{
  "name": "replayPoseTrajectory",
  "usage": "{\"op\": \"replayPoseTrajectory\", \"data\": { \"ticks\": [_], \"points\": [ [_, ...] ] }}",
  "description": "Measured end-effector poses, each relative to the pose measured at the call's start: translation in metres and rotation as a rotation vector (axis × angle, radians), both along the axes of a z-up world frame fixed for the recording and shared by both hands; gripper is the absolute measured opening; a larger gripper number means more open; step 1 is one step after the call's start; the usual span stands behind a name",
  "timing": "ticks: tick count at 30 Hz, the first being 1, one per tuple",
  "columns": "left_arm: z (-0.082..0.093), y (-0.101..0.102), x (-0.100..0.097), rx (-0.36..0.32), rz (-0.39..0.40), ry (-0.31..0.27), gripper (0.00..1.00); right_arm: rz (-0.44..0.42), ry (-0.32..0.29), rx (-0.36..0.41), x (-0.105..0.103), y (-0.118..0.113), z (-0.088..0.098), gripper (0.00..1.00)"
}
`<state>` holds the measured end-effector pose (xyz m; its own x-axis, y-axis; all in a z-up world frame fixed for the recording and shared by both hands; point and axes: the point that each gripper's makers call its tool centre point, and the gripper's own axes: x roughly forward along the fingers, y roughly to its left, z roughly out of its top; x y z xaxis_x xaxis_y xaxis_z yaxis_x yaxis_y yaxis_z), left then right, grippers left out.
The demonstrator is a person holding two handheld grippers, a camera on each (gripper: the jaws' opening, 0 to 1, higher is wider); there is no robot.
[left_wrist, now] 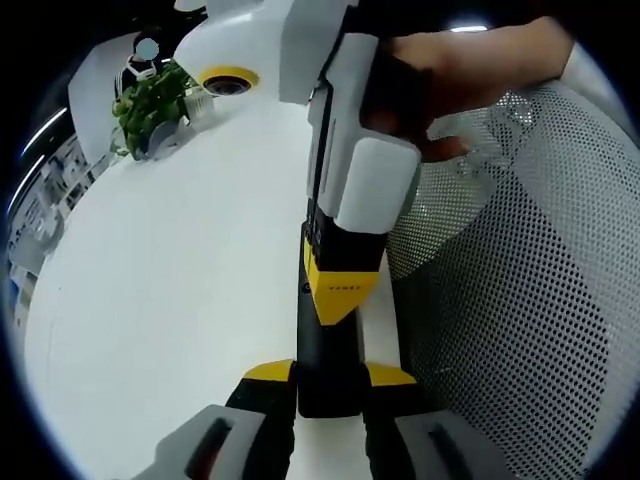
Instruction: Press the specified remote control buttons in sequence, fully releasing each button before pressing the next.
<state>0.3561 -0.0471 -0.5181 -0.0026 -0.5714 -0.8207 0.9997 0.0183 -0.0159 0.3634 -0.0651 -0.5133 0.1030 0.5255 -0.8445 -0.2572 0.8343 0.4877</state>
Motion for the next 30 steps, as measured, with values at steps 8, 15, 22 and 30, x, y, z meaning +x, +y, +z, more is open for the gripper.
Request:
{"op": "replayPoseTrajectory", "data": {
  "ticks": [8, 15, 22, 30],
  "points": [
    [0.0000, 0.0000, 0.0000, 0.001, 0.000, 0.000, 0.25, 0.029, -0.017, -0.017, -0.0001, -0.0002, 0.0026, 0.00],
    [-0.0001, -0.0002, 0.0001, 0.001, 0.001, -0.001, 0.25, 0.045, -0.034, -0.048, 0.0000, -0.0024, 0.0023, 0.00],
    [-0.0002, -0.0002, 0.0000, 0.003, 0.000, -0.001, 0.25, 0.112, -0.081, -0.097, -0.0010, -0.0005, 0.0012, 0.00],
    [-0.0001, -0.0009, 0.0000, 0.007, 0.001, -0.001, 0.25, 0.134, -0.067, -0.177, 0.0032, -0.0007, -0.0022, 0.00]
  ]
}}
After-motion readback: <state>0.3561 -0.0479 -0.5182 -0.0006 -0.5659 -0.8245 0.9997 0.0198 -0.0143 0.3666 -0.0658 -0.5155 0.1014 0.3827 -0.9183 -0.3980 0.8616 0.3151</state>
